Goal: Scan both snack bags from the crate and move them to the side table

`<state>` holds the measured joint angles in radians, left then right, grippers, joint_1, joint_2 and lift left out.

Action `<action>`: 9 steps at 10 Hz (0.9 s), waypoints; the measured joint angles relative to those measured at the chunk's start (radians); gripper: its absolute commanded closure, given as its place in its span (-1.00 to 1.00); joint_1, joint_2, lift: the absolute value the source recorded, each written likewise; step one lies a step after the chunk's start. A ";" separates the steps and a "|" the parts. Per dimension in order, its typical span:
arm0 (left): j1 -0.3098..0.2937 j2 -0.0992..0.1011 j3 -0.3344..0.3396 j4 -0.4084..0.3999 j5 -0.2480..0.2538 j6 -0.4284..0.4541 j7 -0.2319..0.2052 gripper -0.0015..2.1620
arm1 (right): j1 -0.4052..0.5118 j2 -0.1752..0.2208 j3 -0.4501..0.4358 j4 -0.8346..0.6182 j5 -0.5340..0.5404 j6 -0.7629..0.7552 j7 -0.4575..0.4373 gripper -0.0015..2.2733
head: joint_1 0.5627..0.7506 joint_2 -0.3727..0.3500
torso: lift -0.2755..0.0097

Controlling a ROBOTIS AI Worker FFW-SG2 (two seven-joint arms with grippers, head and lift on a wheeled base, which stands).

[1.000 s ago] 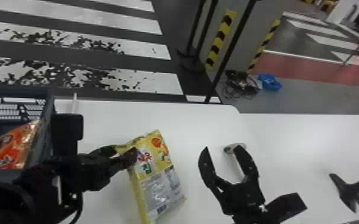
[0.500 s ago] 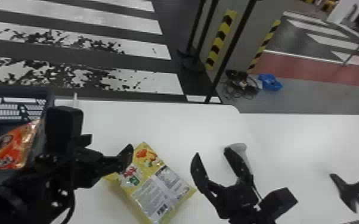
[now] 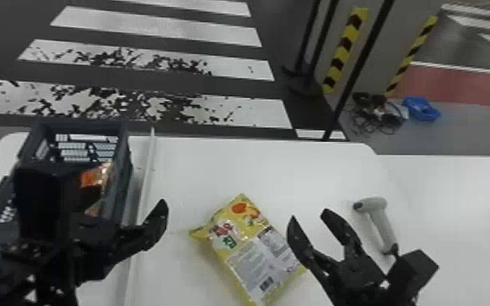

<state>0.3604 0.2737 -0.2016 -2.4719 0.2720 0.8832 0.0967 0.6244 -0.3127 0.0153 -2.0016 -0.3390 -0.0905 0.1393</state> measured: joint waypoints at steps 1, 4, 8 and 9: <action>0.046 0.010 0.044 -0.026 0.009 -0.012 -0.009 -0.97 | -0.005 -0.001 -0.002 0.000 -0.013 0.039 0.038 -0.48 | 0.41 -0.31 | 0.26; 0.166 0.032 0.153 0.010 0.029 -0.332 -0.079 -0.97 | -0.016 -0.002 0.004 0.005 -0.022 0.081 0.062 -0.49 | 0.41 -0.14 | 0.26; 0.269 0.049 0.228 0.223 -0.005 -1.016 -0.131 -0.97 | -0.030 -0.010 0.032 0.001 -0.019 0.133 0.089 0.53 | 0.41 0.17 | 0.26; 0.296 0.047 0.252 0.231 0.010 -1.035 -0.150 -0.97 | -0.037 -0.012 0.051 0.000 -0.008 0.158 0.090 0.70 | 0.41 0.25 | 0.26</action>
<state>0.6560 0.3203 0.0501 -2.2405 0.2818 -0.1518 -0.0533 0.5877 -0.3244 0.0664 -2.0019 -0.3475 0.0672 0.2289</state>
